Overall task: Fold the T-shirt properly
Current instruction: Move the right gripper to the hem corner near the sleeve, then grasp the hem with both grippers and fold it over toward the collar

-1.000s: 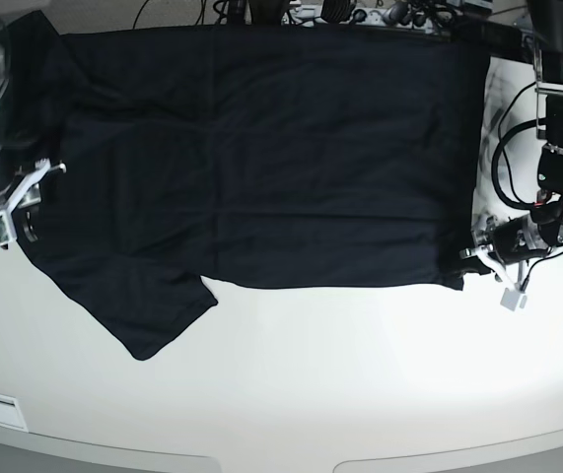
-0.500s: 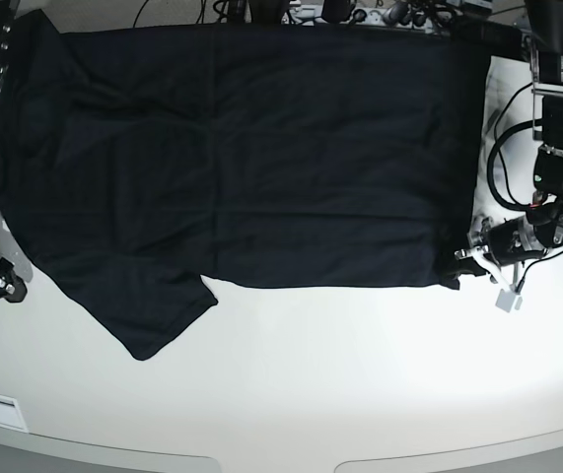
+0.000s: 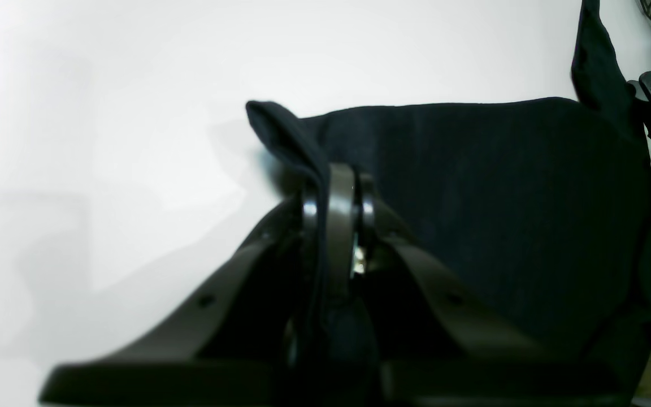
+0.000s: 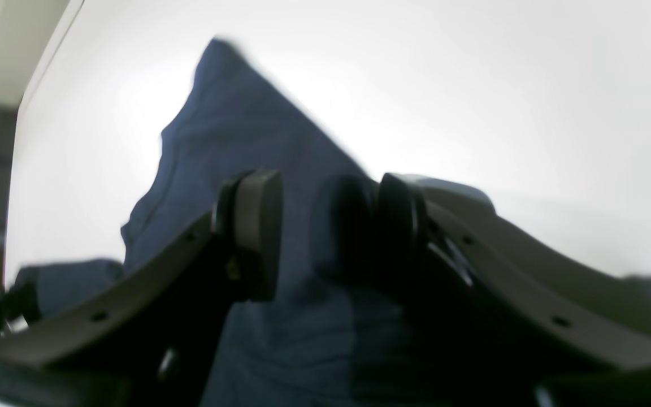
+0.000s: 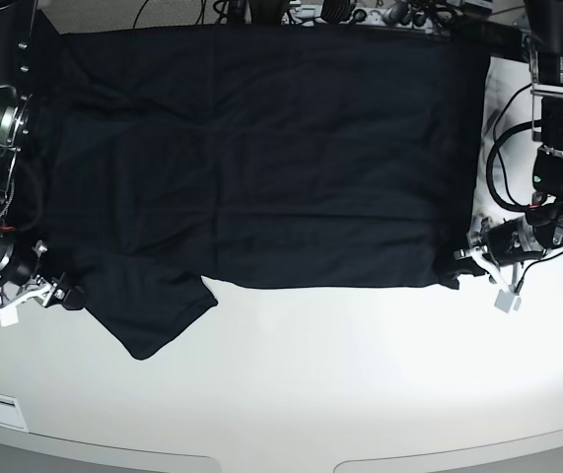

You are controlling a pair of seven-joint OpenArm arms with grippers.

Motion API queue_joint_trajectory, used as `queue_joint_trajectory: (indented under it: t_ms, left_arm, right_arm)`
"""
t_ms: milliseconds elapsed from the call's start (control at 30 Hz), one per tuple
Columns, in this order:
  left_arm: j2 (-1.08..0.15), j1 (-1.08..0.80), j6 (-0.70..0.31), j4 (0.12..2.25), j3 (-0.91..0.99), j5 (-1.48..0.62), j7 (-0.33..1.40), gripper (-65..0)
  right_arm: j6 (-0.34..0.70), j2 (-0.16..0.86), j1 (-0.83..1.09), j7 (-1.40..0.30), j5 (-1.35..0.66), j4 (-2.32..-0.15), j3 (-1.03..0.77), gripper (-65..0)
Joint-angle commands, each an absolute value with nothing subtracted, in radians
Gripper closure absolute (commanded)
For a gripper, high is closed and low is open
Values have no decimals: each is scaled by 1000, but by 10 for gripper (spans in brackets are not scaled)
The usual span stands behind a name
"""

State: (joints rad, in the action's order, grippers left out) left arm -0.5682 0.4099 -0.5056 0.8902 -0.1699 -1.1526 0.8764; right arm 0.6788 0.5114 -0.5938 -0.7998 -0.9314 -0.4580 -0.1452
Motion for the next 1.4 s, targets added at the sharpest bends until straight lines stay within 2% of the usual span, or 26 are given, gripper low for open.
queue_joint_trajectory:
  t_ms: [0, 100, 200, 367, 467, 567, 833, 1133, 1367]
  left_arm:
    - [-582, 408, -491, 888, -176, -1082, 944, 0]
    - [-582, 409, -517, 888, -176, -1082, 943, 0]
    - [-582, 417, -517, 888, -176, -1082, 939, 0]
    - [-582, 457, -581, 888, -176, -1082, 936, 0]
    - [-585, 498, -653, 893, -176, -1081, 938, 0]
    - [-587, 533, -682, 906, -176, -1082, 941, 0]
    - [-587, 537, -698, 984, -176, -1082, 1016, 0]
    - [-630, 524, -688, 1173, -176, -1112, 1126, 0]
    - [-700, 523, -688, 1249, -176, -1190, 1184, 0]
  right_arm:
    - [684, 522, -616, -817, -920, -475, -116, -279]
    - [698, 524, -616, -818, -916, -512, -26, -161]
    - [698, 530, -615, -817, -884, -587, 37, 0]
    - [698, 534, -615, -822, -803, -769, 56, 0]
    - [698, 546, -612, -855, -807, -875, 58, 0]
    - [698, 576, -595, -861, -815, -956, 60, 0]
    - [698, 682, -422, -880, -891, -1179, 60, 0]
    - [698, 826, -257, -889, -939, -1400, 58, 0]
    - [698, 912, -241, -1037, -1125, -1447, 58, 0]
